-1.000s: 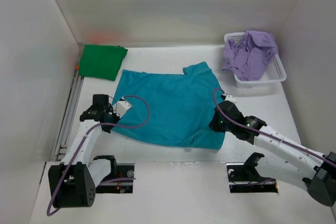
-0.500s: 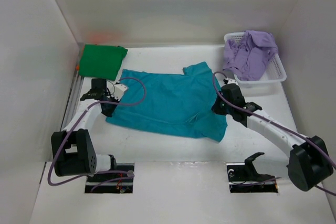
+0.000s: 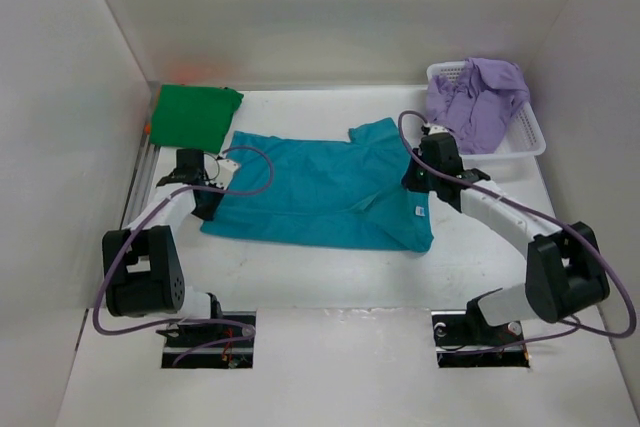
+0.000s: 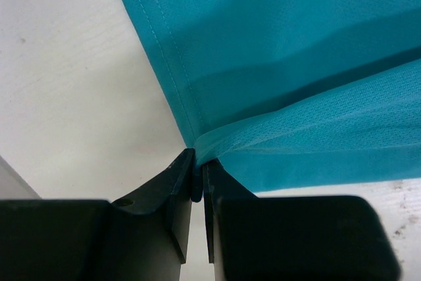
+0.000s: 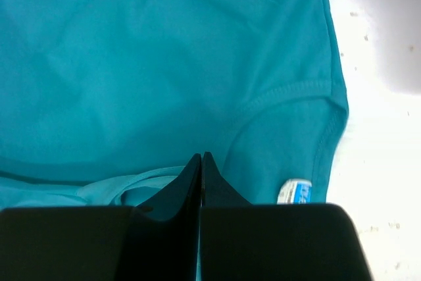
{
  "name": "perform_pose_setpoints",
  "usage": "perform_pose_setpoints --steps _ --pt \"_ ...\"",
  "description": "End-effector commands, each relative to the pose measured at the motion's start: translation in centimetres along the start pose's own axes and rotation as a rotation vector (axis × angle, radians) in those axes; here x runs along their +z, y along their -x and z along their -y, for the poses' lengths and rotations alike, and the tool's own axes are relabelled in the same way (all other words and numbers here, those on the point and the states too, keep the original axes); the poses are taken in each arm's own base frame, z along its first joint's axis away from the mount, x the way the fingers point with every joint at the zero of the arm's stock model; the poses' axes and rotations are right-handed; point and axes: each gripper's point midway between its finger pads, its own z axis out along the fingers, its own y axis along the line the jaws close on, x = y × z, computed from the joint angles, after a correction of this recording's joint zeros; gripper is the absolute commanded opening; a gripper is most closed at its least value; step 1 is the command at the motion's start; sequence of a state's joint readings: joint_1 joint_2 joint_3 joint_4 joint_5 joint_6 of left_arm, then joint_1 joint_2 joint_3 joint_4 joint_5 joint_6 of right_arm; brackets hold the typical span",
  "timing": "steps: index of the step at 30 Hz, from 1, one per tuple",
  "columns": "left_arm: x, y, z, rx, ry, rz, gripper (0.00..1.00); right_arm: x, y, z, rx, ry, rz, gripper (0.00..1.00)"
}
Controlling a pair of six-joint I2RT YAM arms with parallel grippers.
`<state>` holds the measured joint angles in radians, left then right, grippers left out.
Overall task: Fold and stack the t-shirts
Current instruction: Fold the flattened tshirt in 1/3 of the way
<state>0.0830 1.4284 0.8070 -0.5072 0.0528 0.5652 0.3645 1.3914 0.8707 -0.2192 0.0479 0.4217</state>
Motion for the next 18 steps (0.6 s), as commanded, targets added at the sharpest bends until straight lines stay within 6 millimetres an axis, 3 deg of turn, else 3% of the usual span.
perform_pose_setpoints --steps 1,5,8,10,12,15,18 --pt "0.5 0.8 -0.8 -0.025 0.037 0.026 0.1 1.0 2.7 -1.2 -0.048 0.049 0.051 0.0" --pt "0.8 1.2 -0.8 -0.028 0.035 0.021 0.17 2.5 2.2 -0.9 -0.065 0.044 -0.002 0.04" --pt "0.9 1.4 -1.4 -0.036 0.055 0.011 0.26 3.4 1.8 -0.5 -0.066 0.027 -0.035 0.27" --pt "0.9 1.5 -1.9 -0.046 0.076 -0.002 0.35 3.1 2.1 -0.1 -0.05 0.005 -0.027 0.38" --pt "0.5 1.2 -2.5 -0.07 0.086 -0.01 0.44 1.7 2.8 0.2 -0.011 -0.016 0.013 0.44" --pt "-0.4 0.2 -2.4 -0.099 0.059 -0.021 0.53 -1.8 2.7 1.5 0.079 -0.066 0.075 0.51" --pt "-0.6 -0.8 -0.9 -0.114 -0.02 -0.043 0.55 -4.3 -1.5 2.9 0.169 -0.105 0.008 0.54"
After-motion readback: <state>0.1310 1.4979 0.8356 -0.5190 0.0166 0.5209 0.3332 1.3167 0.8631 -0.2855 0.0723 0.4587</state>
